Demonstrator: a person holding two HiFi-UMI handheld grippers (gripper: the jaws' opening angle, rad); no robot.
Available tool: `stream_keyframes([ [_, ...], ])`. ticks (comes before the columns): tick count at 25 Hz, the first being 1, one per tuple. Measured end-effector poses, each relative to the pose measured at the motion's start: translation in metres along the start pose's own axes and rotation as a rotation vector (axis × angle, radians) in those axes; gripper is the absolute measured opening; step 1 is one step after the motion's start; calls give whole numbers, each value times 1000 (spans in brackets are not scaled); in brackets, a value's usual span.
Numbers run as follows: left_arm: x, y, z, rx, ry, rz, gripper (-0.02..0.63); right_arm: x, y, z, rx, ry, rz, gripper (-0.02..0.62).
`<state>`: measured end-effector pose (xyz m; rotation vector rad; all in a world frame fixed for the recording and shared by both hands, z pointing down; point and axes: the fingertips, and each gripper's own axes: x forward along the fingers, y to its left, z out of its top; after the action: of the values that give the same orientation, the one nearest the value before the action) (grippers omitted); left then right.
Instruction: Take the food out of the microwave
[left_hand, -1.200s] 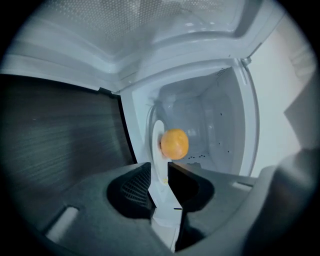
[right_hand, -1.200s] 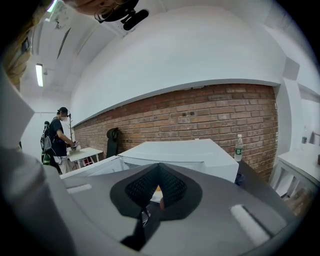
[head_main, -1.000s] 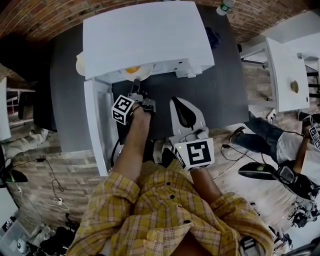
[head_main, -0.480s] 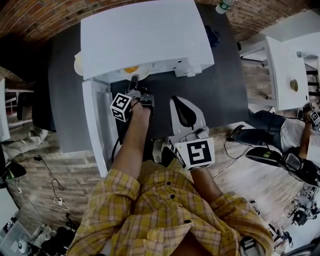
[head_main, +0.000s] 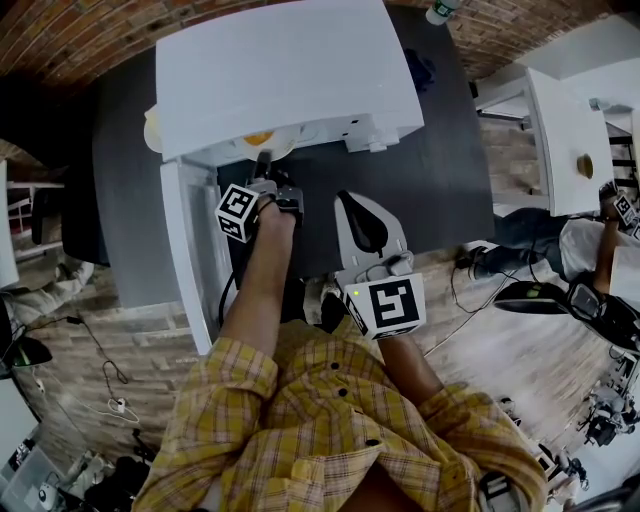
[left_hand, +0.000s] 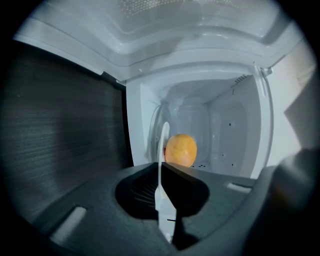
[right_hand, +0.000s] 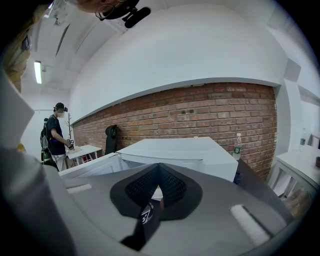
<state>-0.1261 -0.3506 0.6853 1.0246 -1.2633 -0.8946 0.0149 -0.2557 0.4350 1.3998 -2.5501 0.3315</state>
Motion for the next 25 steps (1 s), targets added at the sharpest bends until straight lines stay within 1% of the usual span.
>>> stream_keyframes([
  [7, -5, -4, -4, 13, 18, -2, 12, -2, 0, 0, 1, -4, -1, 0],
  [12, -15, -13, -5, -14, 12, -14, 12, -7, -3, -1, 12, -17, -6, 0],
  [15, -27, -23, -8, -15, 9, -16, 12, -11, -5, -1, 12, -30, -16, 0],
  [18, -42, -33, -10, -24, 3, -34, 12, -16, -4, 2, 9, -53, -16, 0],
  [21, -57, -43, -12, -26, -7, -45, 12, -23, -1, 2, 0, -55, -11, 0],
  [25, -78, -54, -18, -17, -14, -40, 12, -35, 2, 1, -4, -54, -2, 0],
])
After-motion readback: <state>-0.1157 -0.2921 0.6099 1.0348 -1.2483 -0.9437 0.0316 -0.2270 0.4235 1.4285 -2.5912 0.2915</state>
